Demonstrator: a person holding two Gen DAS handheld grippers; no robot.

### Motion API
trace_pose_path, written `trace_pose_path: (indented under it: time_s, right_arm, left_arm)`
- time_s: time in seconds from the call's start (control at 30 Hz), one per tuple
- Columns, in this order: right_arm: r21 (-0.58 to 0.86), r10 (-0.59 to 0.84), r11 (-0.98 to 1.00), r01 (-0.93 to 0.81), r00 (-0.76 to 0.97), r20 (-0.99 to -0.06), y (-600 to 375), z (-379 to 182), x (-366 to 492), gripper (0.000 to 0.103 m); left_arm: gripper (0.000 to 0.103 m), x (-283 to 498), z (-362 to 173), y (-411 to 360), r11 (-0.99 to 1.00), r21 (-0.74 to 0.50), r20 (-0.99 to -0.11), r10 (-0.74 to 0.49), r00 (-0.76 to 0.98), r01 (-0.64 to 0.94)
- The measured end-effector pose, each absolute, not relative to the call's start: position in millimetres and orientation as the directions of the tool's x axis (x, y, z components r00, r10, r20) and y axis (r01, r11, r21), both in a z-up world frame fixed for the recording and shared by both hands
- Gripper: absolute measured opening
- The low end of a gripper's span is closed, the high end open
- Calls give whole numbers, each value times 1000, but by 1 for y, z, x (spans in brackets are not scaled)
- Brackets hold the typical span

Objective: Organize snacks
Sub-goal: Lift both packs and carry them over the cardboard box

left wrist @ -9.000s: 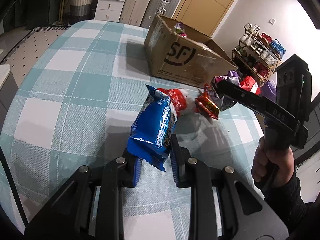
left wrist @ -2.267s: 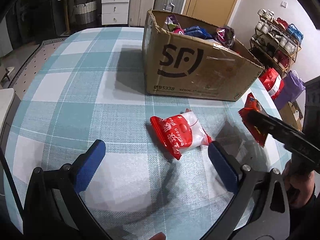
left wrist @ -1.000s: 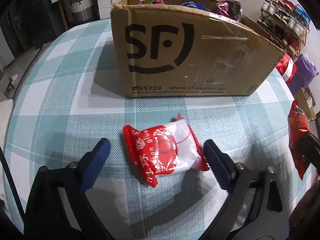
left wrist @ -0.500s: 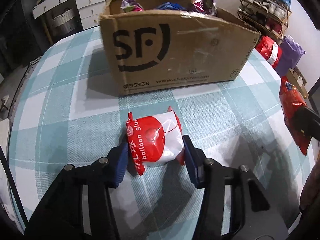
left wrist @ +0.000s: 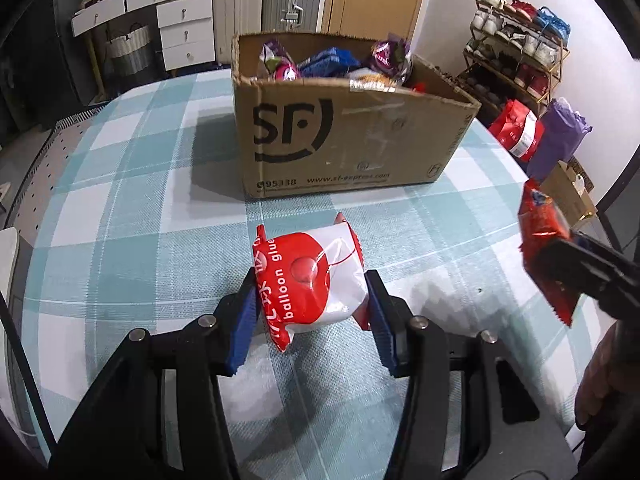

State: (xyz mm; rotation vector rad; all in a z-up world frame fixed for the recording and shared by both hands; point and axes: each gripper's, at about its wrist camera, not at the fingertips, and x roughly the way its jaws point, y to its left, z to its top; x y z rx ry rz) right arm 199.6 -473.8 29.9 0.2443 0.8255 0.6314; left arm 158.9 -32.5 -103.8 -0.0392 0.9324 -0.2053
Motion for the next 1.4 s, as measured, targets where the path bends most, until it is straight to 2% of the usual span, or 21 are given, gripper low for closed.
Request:
trace_pose_path:
  time_s: [0.77, 1.13, 1.4]
  right_arm:
    - [411, 650, 756, -510, 505, -569, -444, 88, 203, 52]
    - [374, 655, 749, -547, 521, -548, -437, 126, 234, 53]
    - [387, 627, 775, -500, 533, -568, -441, 136, 266, 53]
  left_arm:
    - [47, 138, -12, -12, 963, -188, -703, -270, 658, 194]
    - [47, 163, 33, -12, 957, -186, -676, -290, 677, 224]
    - [48, 192, 63, -17, 945, -194, -653, -325, 684, 263]
